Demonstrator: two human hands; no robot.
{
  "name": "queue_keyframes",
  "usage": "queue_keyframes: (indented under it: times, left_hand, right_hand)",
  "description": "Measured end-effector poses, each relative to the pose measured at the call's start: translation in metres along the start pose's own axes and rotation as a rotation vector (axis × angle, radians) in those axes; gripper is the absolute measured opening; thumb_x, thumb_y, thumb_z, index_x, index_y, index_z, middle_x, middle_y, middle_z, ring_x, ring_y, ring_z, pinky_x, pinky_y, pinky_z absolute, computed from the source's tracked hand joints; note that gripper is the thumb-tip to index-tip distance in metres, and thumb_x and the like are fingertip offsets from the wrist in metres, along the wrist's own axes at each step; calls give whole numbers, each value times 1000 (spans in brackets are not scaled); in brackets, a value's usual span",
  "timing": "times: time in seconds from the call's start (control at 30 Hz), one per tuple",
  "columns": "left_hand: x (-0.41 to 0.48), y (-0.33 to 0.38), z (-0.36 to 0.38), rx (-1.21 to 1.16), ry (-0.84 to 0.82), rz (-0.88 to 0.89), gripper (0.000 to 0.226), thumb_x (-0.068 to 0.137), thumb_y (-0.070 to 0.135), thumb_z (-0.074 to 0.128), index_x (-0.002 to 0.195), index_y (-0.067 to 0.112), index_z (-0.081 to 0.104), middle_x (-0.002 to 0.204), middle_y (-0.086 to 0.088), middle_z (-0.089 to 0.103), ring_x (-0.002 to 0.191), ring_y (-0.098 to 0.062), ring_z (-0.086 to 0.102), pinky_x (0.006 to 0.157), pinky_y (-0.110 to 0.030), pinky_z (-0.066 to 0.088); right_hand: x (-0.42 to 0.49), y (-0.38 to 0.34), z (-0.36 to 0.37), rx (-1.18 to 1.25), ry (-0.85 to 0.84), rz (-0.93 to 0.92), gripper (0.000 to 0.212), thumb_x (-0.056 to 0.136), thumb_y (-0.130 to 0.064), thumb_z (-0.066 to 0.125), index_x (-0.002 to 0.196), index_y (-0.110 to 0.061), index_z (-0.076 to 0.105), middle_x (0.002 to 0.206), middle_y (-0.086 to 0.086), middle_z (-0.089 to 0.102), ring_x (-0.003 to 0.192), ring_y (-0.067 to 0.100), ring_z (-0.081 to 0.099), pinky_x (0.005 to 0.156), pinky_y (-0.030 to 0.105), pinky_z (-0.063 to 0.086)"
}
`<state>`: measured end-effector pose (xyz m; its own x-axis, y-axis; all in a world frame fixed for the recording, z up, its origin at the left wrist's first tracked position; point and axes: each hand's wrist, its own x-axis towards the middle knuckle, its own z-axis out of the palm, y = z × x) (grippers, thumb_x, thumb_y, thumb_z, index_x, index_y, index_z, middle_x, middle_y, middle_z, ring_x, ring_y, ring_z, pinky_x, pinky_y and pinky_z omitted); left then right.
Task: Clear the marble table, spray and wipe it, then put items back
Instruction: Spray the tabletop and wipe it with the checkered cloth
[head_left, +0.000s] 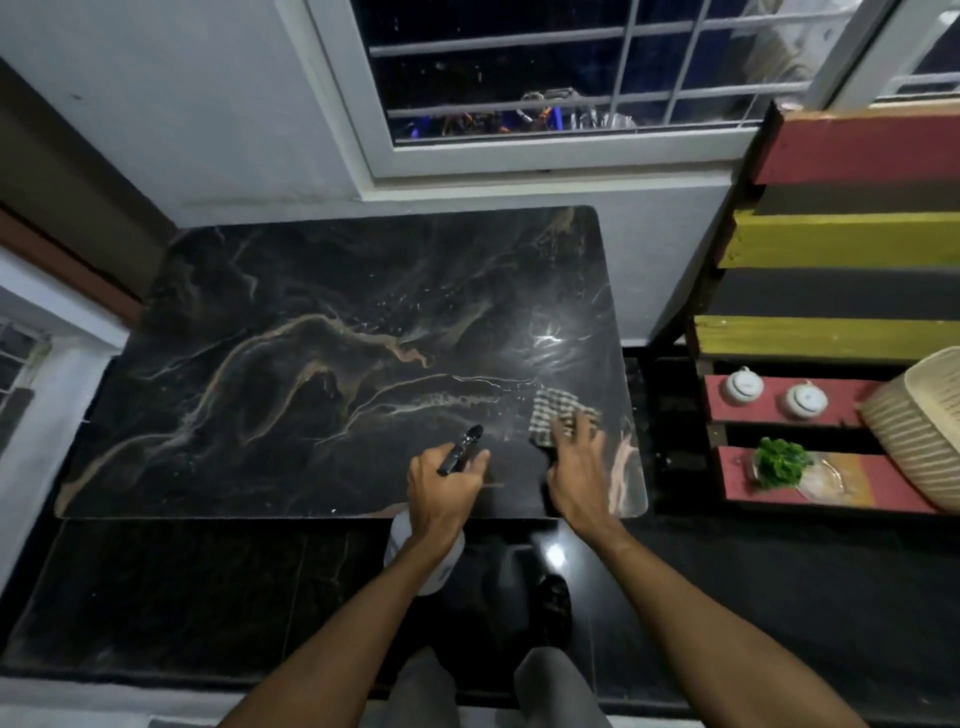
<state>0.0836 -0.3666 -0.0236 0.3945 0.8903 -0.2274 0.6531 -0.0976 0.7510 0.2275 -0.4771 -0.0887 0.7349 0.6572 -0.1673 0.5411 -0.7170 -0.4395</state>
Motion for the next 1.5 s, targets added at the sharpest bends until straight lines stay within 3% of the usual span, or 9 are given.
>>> queue_keyframes:
  times: [0.07, 0.2, 0.37, 0.5, 0.7, 0.83, 1.0, 1.17, 1.5]
  left_hand:
    - [11, 0, -9, -17, 36, -16, 41, 80, 32, 84, 59, 16, 54, 55, 6, 57, 56, -9, 55, 55, -25, 38]
    - [30, -14, -32, -43, 108, 18, 48, 84, 27, 82, 51, 24, 46, 47, 10, 49, 48, -5, 49, 59, -24, 34]
    - [63, -32, -76, -38, 214, 45, 41, 80, 27, 86, 59, 27, 51, 55, 12, 54, 59, -16, 59, 65, -28, 45]
    - [89, -52, -113, -66, 198, 64, 45, 83, 27, 83, 53, 24, 49, 50, 12, 51, 54, -8, 53, 58, -24, 36]
    - [138, -92, -179, -134, 167, 22, 41, 81, 25, 84, 56, 20, 52, 53, 8, 53, 51, -8, 53, 51, -21, 40]
    - [169, -120, -219, -150, 200, 12, 41, 83, 25, 82, 55, 13, 55, 49, 6, 52, 45, -7, 47, 50, -22, 35]
    - [198, -140, -260, -114, 265, -7, 37, 77, 27, 86, 58, 9, 60, 54, -2, 61, 55, -21, 60, 57, -29, 43]
    - [229, -169, -294, -92, 291, -10, 50, 81, 27, 83, 51, 22, 44, 49, 3, 51, 52, -23, 54, 58, -31, 44]
    - [259, -195, -337, -108, 398, -51, 45, 82, 23, 82, 53, 28, 47, 49, 15, 49, 50, -5, 48, 60, -24, 37]
  right_hand:
    - [15, -4, 3, -3, -31, -210, 76, 70, 6, 57, 141, -20, 50, 155, 10, 28, 122, 37, 37, 98, 45, 49]
    - [52, -29, 6, 162, 102, 163, 68, 71, 8, 51, 136, -11, 54, 151, 19, 31, 120, 43, 36, 102, 46, 39]
    - [45, -119, 52, 27, -205, -516, 70, 75, -2, 48, 141, -22, 50, 157, 10, 28, 128, 40, 33, 102, 49, 47]
    - [89, -128, 60, 148, -1, -43, 68, 71, 6, 53, 135, -14, 56, 153, 17, 30, 120, 43, 37, 102, 52, 44]
    - [87, -217, 96, -58, -84, -490, 73, 68, -1, 55, 138, -21, 52, 149, 12, 34, 115, 38, 41, 100, 42, 42]
    - [132, -246, 94, 123, 59, 80, 62, 73, -3, 49, 135, -11, 55, 146, 24, 33, 117, 47, 38, 105, 50, 39]
    - [131, -312, 132, -82, -185, -503, 71, 74, -2, 52, 142, -20, 51, 154, 15, 32, 121, 39, 38, 105, 48, 40]
    - [177, -343, 135, -3, -42, -77, 67, 72, -2, 52, 138, -14, 51, 150, 21, 30, 122, 49, 38, 104, 50, 41]
    - [164, -467, 199, 2, -183, -414, 74, 75, 1, 53, 145, -18, 45, 157, 16, 24, 133, 42, 28, 111, 46, 35]
